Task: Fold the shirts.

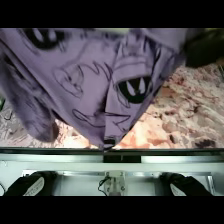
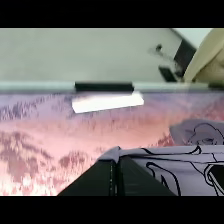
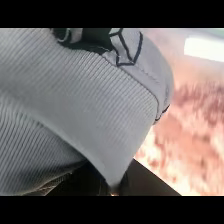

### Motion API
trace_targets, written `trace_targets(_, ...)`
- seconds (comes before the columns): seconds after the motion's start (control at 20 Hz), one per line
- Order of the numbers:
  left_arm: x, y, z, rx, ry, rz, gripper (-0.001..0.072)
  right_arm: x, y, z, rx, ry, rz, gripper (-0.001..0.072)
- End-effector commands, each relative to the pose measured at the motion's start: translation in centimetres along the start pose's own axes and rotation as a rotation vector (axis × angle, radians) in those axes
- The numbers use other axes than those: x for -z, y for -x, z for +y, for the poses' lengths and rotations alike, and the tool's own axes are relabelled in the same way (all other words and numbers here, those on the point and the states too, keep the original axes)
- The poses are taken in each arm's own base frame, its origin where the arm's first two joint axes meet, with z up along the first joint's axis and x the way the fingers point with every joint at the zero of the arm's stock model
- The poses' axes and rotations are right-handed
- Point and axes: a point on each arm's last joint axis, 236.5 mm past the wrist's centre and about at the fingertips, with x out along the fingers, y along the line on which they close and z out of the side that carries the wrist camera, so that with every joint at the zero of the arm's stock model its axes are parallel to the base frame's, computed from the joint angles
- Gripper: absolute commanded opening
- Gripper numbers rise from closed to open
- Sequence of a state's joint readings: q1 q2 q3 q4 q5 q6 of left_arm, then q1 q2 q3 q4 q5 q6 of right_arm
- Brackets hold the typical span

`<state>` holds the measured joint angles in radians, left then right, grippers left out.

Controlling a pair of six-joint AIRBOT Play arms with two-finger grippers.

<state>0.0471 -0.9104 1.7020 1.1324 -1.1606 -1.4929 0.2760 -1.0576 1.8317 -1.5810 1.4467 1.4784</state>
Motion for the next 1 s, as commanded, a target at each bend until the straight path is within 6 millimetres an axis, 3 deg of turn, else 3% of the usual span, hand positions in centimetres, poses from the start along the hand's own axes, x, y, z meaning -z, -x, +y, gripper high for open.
trace_targets(0.0, 12.3, -5.5, 1.0, 0.024, 0.074, 0.320, 0.0055, 8.5, -8.1, -0.2, 0.024, -0.004, 0.242, 0.0098)
trace_targets(0.15, 21.8, -11.5, 0.4, 0.061, 0.079, 0.411, 0.0055, 12.9, -17.7, -1.4, 0.102, -0.062, 0.235, 0.0098)
trace_targets(0.25, 27.1, -13.9, 1.2, 0.033, 0.137, 0.471, 0.0056, 15.5, -22.7, -1.5, 0.140, -0.202, 0.268, 0.0099)
trace_targets(0.35, 30.5, -14.9, 2.4, -0.002, 0.188, 0.546, 0.0056, 18.8, -26.6, -0.2, 0.122, -0.317, 0.360, 0.0099)
trace_targets(0.45, 31.5, -15.7, 3.5, -0.024, 0.201, 0.571, 0.0056, 21.8, -28.4, 1.2, 0.092, -0.363, 0.461, 0.0124)
trace_targets(0.5, 31.5, -15.9, 4.1, -0.033, 0.199, 0.567, 0.0056, 22.8, -28.5, 1.3, 0.094, -0.362, 0.497, 0.0335)
trace_targets(0.55, 31.2, -15.9, 4.7, -0.041, 0.191, 0.557, 0.0056, 23.0, -28.0, 1.1, 0.100, -0.341, 0.518, 0.0644)
trace_targets(0.7, 30.1, -15.8, 6.5, -0.065, 0.176, 0.532, 0.0056, 20.7, -23.7, -1.0, 0.146, -0.185, 0.573, 0.0669)
trace_targets(0.75, 29.8, -15.8, 6.9, -0.073, 0.181, 0.524, 0.0056, 19.3, -22.1, -0.5, 0.115, -0.161, 0.568, 0.0669)
trace_targets(0.85, 29.8, -15.8, 7.1, -0.077, 0.184, 0.524, 0.0056, 18.0, -19.9, 3.5, -0.006, -0.153, 0.569, 0.0669)
trace_targets(0.95, 30.0, -15.9, 6.8, -0.070, 0.175, 0.531, 0.0056, 19.0, -19.4, 9.5, -0.121, -0.089, 0.610, 0.0670)
